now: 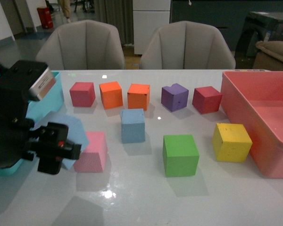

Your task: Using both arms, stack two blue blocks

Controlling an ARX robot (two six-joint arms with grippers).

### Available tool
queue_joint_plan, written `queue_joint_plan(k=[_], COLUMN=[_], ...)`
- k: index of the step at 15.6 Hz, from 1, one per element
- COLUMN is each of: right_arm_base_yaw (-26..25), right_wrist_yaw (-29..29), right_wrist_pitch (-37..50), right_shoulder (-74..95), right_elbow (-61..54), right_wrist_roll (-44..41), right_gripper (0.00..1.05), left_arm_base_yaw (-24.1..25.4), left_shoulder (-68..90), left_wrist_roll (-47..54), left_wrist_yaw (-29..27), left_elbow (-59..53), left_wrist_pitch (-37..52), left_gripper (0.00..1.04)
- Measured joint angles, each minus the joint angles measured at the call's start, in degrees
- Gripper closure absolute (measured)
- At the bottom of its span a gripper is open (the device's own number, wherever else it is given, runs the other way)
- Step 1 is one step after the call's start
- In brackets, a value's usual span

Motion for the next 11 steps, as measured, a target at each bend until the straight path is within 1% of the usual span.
queue_joint_plan(k=[1, 4, 7, 9, 11], right_arm_base_yaw=[0.00, 0.00, 0.00, 0.00, 0.00], right_wrist_yaw=[0.00, 0.00, 0.00, 0.00, 0.00], right_wrist_pitch=[0.00, 0.00, 0.00, 0.00, 0.00], right_shoulder=[0.00, 0.00, 0.00, 0.00, 0.00], right_elbow=[0.00, 0.00, 0.00, 0.00, 0.00], right_wrist_roll=[0.00, 0.00, 0.00, 0.00, 0.00], right_gripper=[0.06, 0.06, 0.06, 0.06, 0.06], left_arm_base_yaw=[-2.08, -3.82, -7.30, -8.26, -8.37], left_shoulder=[1.14, 3.69, 13.07, 20.00, 25.09], left_wrist_roll=[0.96, 1.75, 4.11, 5.55, 7.80], left_wrist_yaw=[-0.42, -0.77, -0.48, 1.33, 2.01], left_elbow=[3.96, 8.81, 21.99, 32.26, 39.87], left_wrist_pitch=[-2.25, -4.72, -10.67, -14.88, -18.51], left_gripper=[0.56, 0.57, 0.57, 0.57, 0.57])
